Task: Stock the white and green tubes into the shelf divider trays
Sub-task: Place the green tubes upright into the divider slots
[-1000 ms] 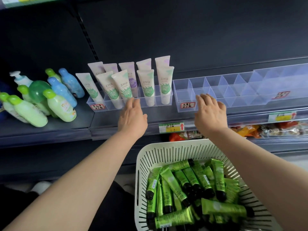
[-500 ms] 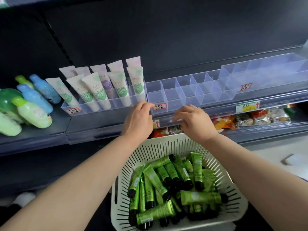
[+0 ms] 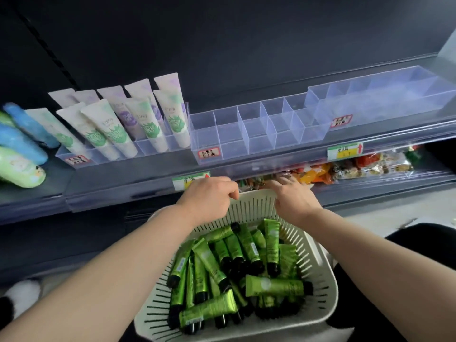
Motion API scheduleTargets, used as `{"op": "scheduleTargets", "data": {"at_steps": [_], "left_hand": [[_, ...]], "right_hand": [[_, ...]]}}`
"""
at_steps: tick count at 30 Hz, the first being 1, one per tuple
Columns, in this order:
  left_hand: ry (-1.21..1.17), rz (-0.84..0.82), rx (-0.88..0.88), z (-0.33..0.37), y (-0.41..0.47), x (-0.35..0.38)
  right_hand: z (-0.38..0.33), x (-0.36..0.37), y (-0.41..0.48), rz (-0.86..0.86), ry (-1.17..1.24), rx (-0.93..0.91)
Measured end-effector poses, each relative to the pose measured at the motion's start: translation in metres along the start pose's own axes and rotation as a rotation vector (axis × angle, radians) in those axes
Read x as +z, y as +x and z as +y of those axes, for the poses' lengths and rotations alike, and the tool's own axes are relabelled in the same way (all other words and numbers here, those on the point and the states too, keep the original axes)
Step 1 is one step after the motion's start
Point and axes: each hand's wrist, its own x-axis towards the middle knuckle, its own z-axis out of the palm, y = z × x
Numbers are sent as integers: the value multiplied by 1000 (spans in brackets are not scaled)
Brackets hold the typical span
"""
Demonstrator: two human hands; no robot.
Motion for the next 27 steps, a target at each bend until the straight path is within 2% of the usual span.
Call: {"op": "scheduleTargets", "data": {"at_steps": [3, 6, 9, 12, 14, 20, 27], "left_hand": [[223, -168, -207, 0, -15, 18], [224, -155, -467, -20, -46, 18], [282, -90, -638, -43, -83, 19], [148, -198, -898, -53, -101, 23], [-2, -230, -1005, -52, -107, 31], [-42, -207, -1046, -41, -99, 41], [-80, -210, -974, -24, -71, 45]], "right_hand": [[-5, 13, -9, -57, 137, 132], [-6, 22, -22, -51, 134, 228], [-4, 31, -32, 13, 80, 236], [-6, 34, -35, 22, 33, 245], [-4, 35, -37, 19, -52, 243], [2, 37, -37, 21, -132, 221], [29, 29, -41, 51, -131, 308]]}}
